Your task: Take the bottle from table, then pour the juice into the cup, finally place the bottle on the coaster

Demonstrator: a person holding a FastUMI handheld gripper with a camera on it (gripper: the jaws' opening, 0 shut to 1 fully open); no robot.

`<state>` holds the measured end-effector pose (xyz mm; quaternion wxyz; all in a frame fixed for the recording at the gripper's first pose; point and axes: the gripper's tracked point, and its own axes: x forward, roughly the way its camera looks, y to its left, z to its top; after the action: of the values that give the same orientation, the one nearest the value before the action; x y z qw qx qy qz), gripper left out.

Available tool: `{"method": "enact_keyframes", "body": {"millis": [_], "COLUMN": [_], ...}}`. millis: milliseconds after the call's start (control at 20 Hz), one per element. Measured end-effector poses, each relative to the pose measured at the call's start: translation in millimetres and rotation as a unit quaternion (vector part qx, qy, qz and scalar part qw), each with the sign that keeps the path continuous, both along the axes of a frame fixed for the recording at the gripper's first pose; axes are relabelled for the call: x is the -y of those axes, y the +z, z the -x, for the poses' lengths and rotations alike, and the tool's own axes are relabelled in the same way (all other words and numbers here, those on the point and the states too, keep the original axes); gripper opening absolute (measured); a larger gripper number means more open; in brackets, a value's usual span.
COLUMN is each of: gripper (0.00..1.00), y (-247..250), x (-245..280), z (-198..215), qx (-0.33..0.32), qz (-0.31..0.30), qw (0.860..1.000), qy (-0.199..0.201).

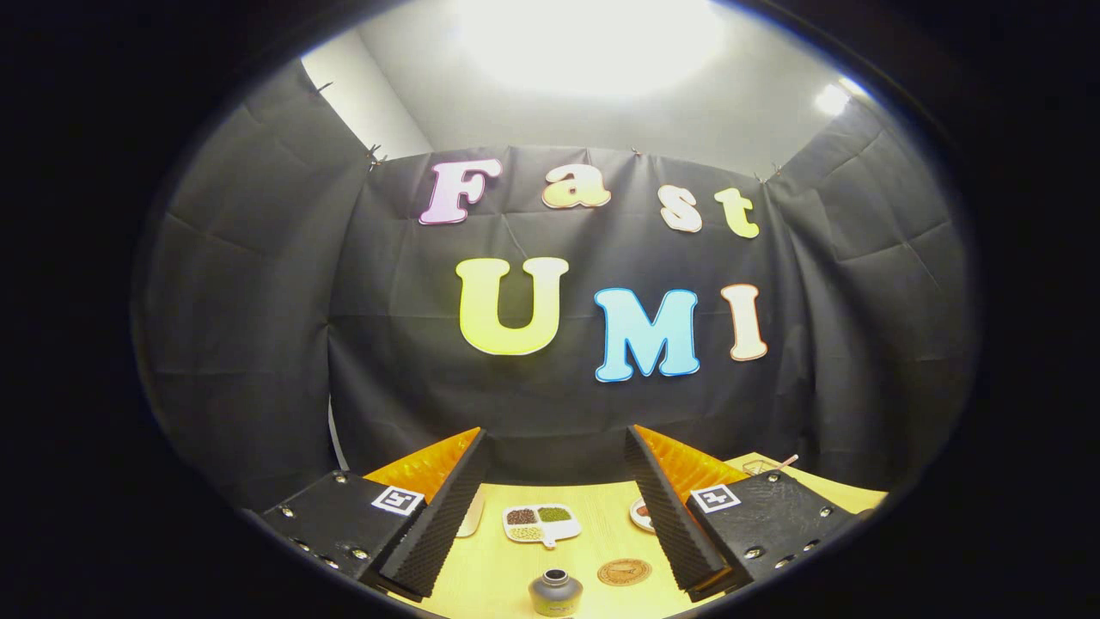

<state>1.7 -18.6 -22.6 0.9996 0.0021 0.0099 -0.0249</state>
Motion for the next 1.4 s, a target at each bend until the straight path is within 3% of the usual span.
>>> {"method": "enact_keyframes", "body": {"millis": [350,650,1400], "gripper": [0.98,0.98,0.98], "y": [-43.3,-106.8,-246.9], "x": [-3.4,11.9,-4.8], "z": [-7.5,-8.3,-16.9], "qx": [0.001,-0.014,-0.054], "qz": [-0.015,-0.009,-0.024], "qw": [1.0,1.0,0.998], "qy": [0.009,-0.008,0.027]}}
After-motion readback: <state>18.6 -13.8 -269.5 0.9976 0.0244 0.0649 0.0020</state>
